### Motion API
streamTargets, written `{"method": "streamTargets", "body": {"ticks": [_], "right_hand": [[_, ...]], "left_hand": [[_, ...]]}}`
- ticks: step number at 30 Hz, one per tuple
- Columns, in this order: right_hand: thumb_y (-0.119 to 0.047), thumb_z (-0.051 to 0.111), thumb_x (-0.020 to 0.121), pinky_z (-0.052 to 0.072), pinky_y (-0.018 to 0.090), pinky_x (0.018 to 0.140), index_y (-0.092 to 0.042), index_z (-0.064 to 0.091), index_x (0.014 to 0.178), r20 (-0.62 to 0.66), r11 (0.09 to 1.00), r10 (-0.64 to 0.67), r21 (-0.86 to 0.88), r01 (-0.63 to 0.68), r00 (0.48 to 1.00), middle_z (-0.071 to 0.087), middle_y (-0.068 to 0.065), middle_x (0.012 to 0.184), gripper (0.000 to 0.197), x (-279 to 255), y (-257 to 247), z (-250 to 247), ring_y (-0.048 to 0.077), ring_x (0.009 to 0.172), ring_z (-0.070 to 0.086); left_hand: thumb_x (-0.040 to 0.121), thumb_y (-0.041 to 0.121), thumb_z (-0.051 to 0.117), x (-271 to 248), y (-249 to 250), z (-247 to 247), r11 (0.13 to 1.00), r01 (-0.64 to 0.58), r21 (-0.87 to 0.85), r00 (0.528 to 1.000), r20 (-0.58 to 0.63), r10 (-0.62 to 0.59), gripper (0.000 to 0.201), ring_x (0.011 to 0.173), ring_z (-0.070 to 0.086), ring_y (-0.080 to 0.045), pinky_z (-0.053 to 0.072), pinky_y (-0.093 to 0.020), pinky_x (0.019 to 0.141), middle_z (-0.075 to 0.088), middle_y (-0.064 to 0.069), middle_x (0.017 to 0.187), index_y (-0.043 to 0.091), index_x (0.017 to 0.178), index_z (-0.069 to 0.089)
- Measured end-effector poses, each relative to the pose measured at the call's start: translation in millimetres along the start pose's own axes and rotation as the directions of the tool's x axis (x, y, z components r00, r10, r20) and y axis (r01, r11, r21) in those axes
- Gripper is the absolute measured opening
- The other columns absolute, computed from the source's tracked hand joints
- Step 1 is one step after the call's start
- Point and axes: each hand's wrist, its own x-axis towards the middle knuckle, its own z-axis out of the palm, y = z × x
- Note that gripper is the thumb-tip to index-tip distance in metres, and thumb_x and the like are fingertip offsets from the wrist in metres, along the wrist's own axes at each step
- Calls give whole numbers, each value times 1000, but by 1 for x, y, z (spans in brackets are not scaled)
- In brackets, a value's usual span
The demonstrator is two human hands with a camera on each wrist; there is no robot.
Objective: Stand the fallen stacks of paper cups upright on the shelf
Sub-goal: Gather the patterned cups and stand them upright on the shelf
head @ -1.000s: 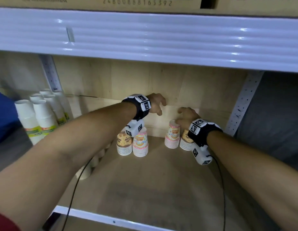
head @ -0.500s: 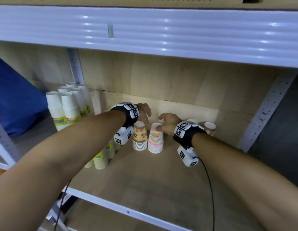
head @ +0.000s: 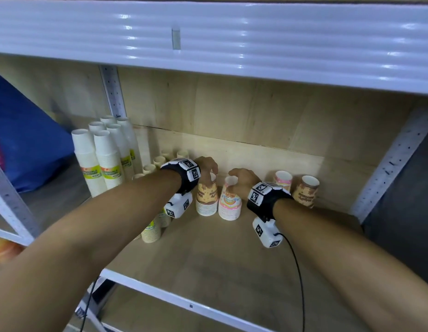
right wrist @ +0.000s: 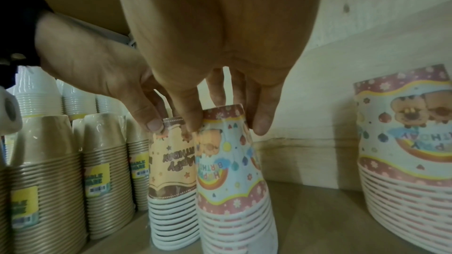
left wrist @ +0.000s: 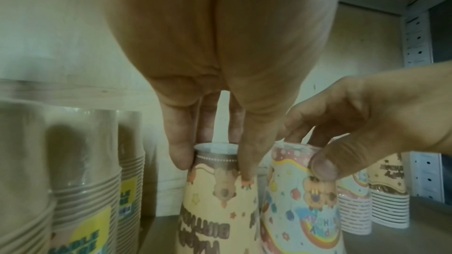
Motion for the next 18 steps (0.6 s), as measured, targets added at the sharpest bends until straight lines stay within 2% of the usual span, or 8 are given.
{"method": "streamTargets", "body": {"ticks": [2,4,6,9,11,12,14,18], "right_hand": [[-25,70,73,43,28,77,-23,56,96,-11,1000,-12,14,12,1000,59,5,103,27,-1,0,0,26,102,60],[-25,70,73,43,29,78,-21,58,101,-18,1000,-25,4,25,1000,62,8,113,31,-4,1,-1,29,107,60],[-27,71,72,43,29,82,-20,59,111,-21,1000,-18,1,18,1000,60,8,122,41,-8,1,-3,29,113,58],[-27,72,75,43,29,90,-19,56,128,-69,1000,7,21,-6,998,57,4,131,57,-19,3,-11,25,121,54],[-25,74,78,40,26,89,-17,53,134,-94,999,32,26,-30,995,55,4,135,61,-25,7,-19,25,124,52],[-25,74,79,38,25,87,-16,52,135,-100,999,38,11,-38,994,55,4,135,61,-31,7,-24,25,124,51],[-28,74,79,37,25,84,-14,54,133,-101,998,55,-31,-58,993,56,4,131,60,-43,10,-35,25,122,52],[-35,74,74,35,22,67,-13,61,116,-116,992,100,-70,-108,988,57,-1,105,49,-66,23,-48,20,103,55]], "left_hand": [[83,18,75,0,0,1,1000,-13,12,1000,-10,13,54,124,54,-24,44,-28,95,55,-8,136,15,134,57],[81,18,77,-1,0,0,1000,-20,20,1000,-13,21,52,121,53,-24,44,-28,88,54,-6,134,16,130,60],[79,18,79,-1,3,-1,999,-31,27,999,-17,31,49,118,53,-23,43,-26,81,52,-4,131,17,125,62],[79,19,78,-1,11,-6,998,-55,31,998,-12,55,51,114,54,-23,46,-27,79,52,-4,131,17,127,61],[80,17,78,1,19,-11,997,-81,17,997,-5,81,52,106,56,-23,47,-26,72,53,-5,129,15,129,59],[80,17,77,2,24,-13,995,-95,15,995,-2,95,53,102,56,-22,46,-26,69,53,-6,128,15,129,59],[79,19,79,6,33,-16,991,-129,28,992,-6,129,54,107,56,-22,45,-27,73,52,-5,130,16,129,59],[77,25,79,15,57,-16,980,-193,42,981,-15,194,58,115,55,-23,46,-28,81,50,-4,133,18,130,58]]}}
